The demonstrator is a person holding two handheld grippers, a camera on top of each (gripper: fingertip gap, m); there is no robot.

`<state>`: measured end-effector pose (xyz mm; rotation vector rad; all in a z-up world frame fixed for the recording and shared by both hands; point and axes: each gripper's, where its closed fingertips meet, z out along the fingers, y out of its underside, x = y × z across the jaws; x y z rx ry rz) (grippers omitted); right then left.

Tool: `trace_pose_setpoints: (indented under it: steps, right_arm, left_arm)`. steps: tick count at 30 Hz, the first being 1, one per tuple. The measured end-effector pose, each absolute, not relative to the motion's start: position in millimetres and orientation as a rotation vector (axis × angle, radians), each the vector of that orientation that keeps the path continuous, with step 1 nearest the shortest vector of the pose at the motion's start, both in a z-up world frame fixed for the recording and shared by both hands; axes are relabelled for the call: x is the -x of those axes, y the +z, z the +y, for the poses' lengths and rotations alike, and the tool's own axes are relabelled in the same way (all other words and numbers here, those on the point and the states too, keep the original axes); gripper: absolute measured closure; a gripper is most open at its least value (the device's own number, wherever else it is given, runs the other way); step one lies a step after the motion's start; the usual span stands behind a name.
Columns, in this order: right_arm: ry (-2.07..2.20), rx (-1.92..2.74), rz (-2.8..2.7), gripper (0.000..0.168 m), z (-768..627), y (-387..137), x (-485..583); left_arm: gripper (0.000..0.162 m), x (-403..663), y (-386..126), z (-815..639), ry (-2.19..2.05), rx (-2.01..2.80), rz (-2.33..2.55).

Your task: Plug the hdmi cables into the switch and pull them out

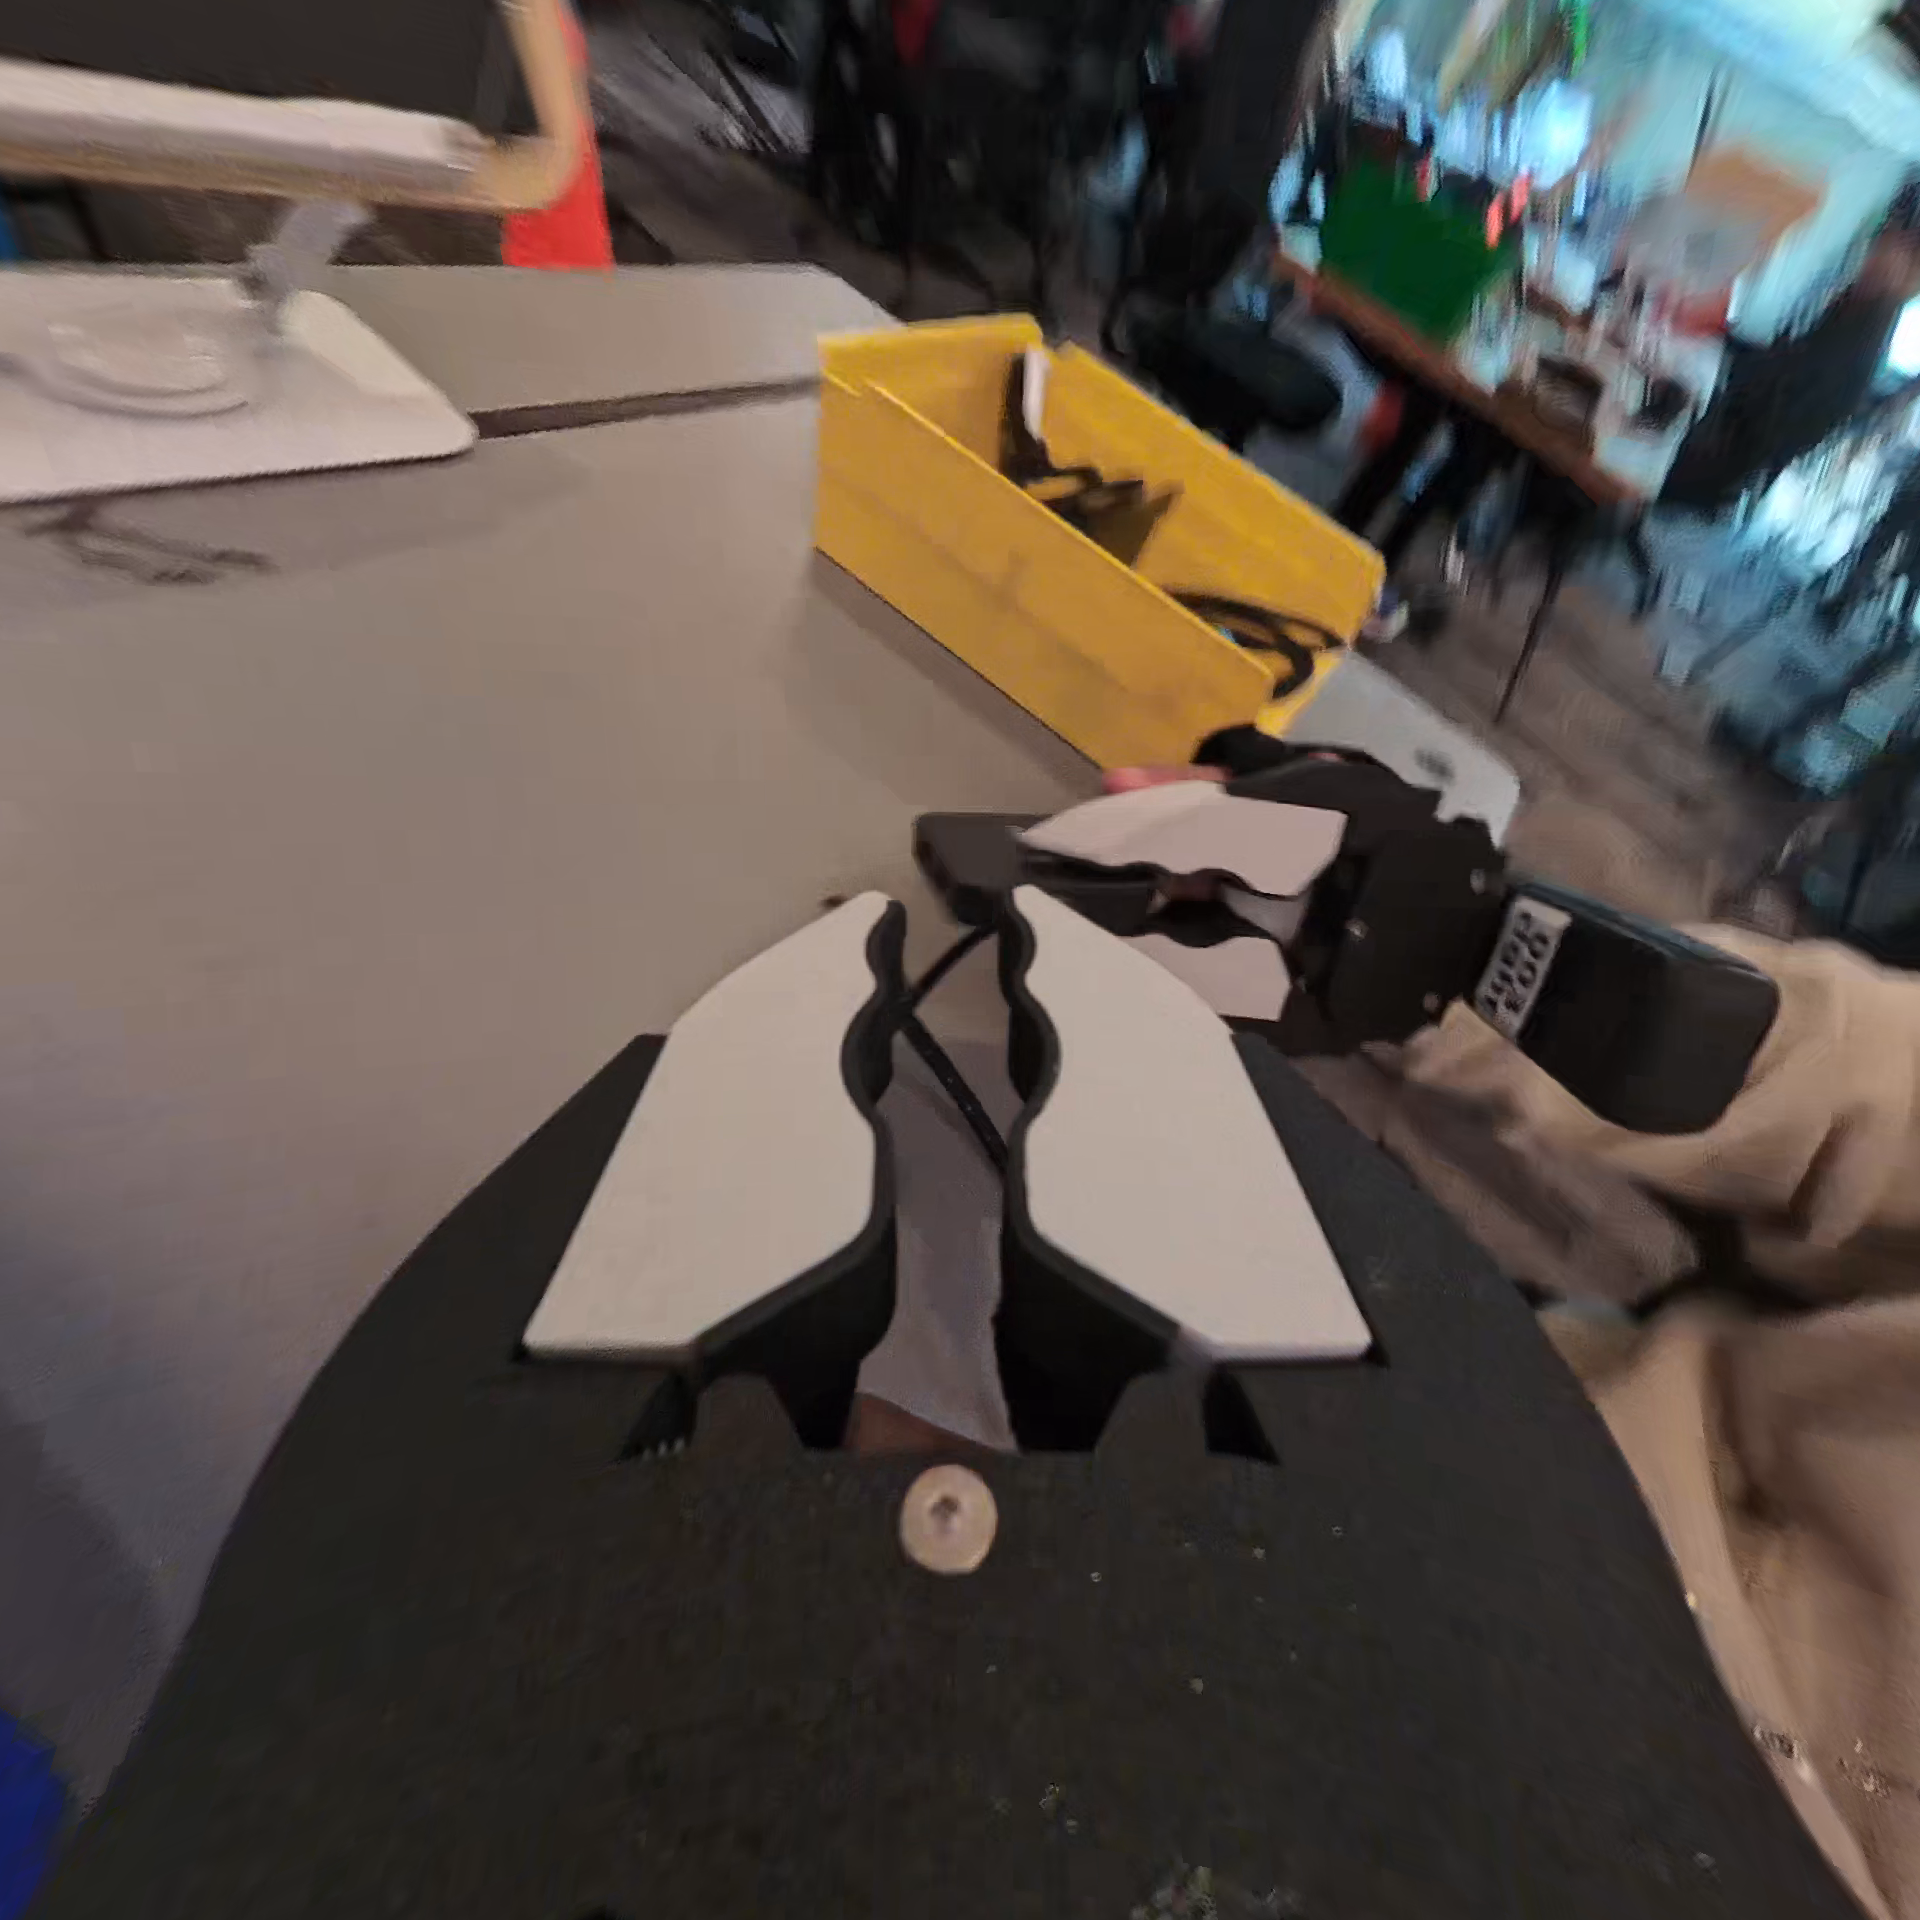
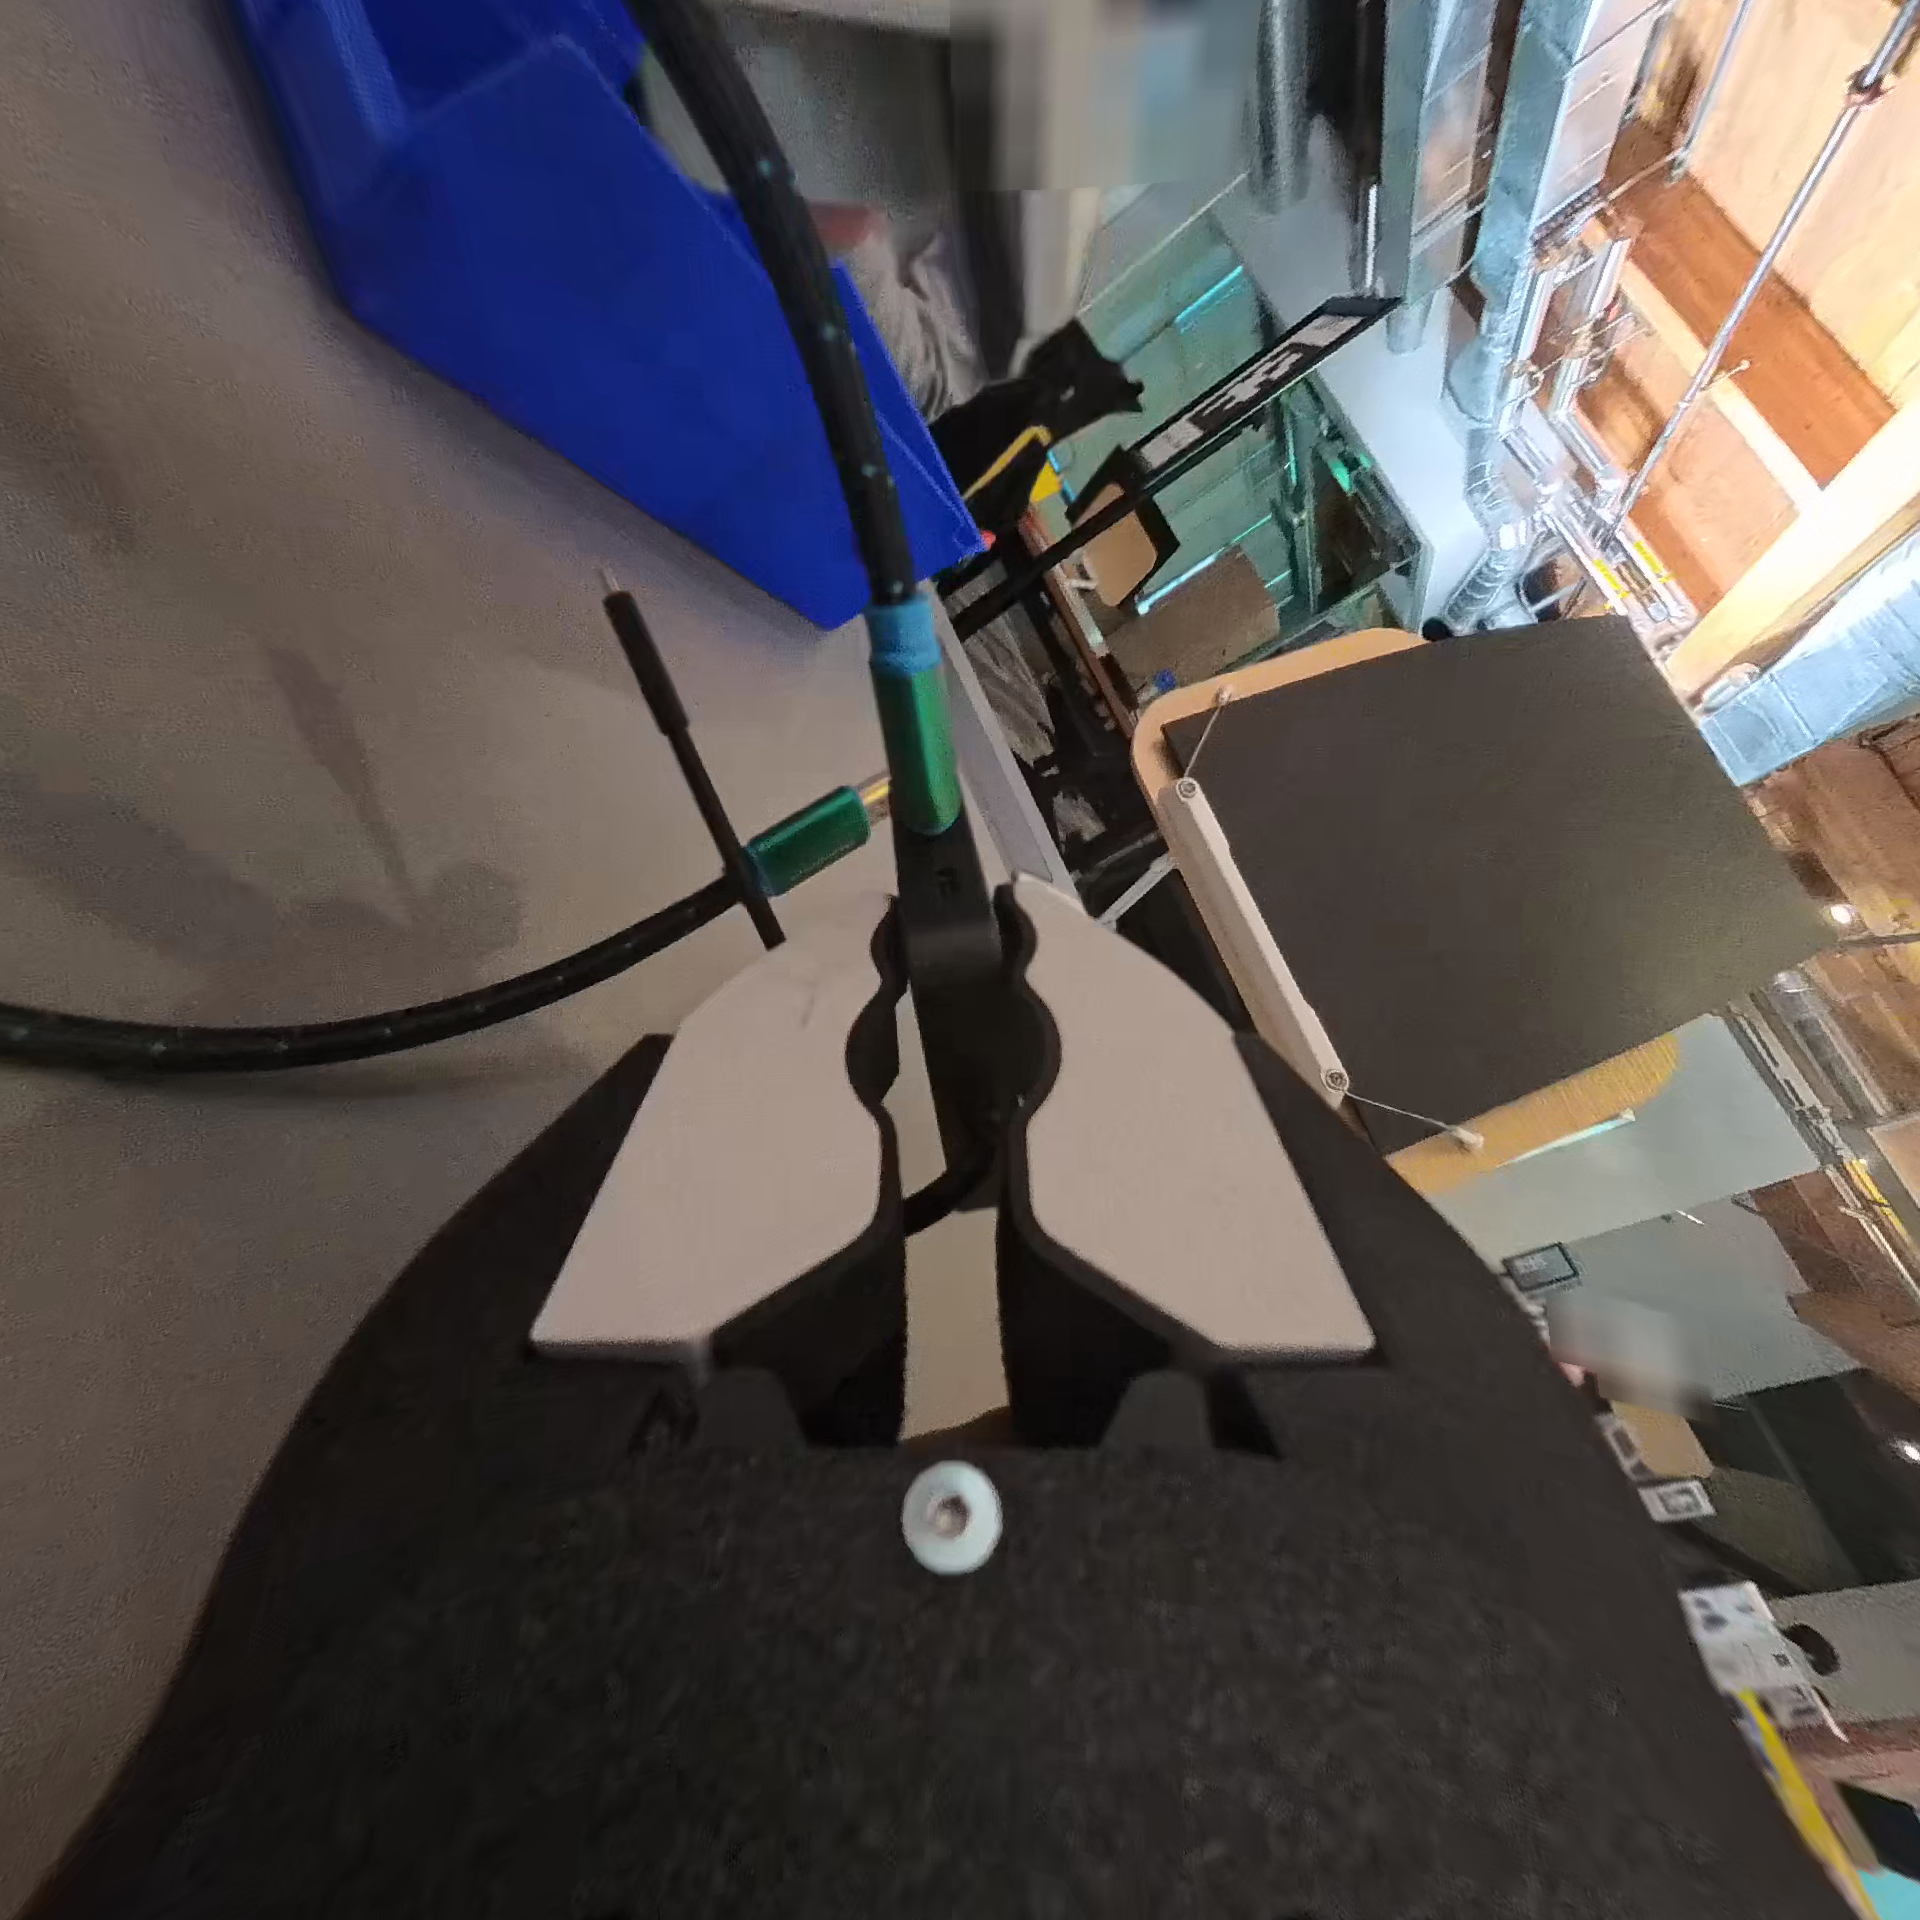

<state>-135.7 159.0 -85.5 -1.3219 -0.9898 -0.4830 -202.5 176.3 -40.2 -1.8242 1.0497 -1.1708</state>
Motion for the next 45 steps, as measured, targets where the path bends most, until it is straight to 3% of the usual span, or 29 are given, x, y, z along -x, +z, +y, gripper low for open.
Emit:
trace_pose_setpoints:
  steps: [5,14,18,20,32,34,38,45]
  right_arm:
    - [-0.404,1.286,-0.982,0.153,155.2,-87.1,148.9]
    - [-0.488,1.258,-1.025,0.153,151.5,-85.9,154.3]
    - [-0.553,1.255,-1.058,0.154,151.9,-89.0,156.0]
    - [-0.585,1.266,-1.046,0.154,153.4,-87.5,154.2]
    - [-0.642,1.346,-1.042,0.153,163.4,-91.8,155.4]
    - [-0.743,1.553,-0.989,0.154,183.3,-112.3,116.5]
    - [-0.664,1.455,-0.859,0.154,178.8,-70.1,88.1]
    - [-0.603,1.481,-0.785,0.154,175.4,-69.2,75.8]
  left_arm:
    - [0.136,206.7,-111.7,161.7,-0.820,1.776,1.258]
    - [0.125,171.1,-89.7,134.6,-0.690,1.513,1.287]
    - [0.130,166.6,-78.2,138.7,-0.682,1.484,1.189]
    - [0.143,165.5,-79.7,140.4,-0.691,1.508,1.173]
    - [0.141,174.0,-79.6,144.8,-0.692,1.534,1.167]
    - [0.142,176.0,-60.8,122.9,-0.830,1.444,1.184]
    - [0.142,193.2,-87.3,150.8,-0.660,1.595,1.145]
    - [0.141,213.4,-103.8,200.2,-0.432,1.688,1.034]
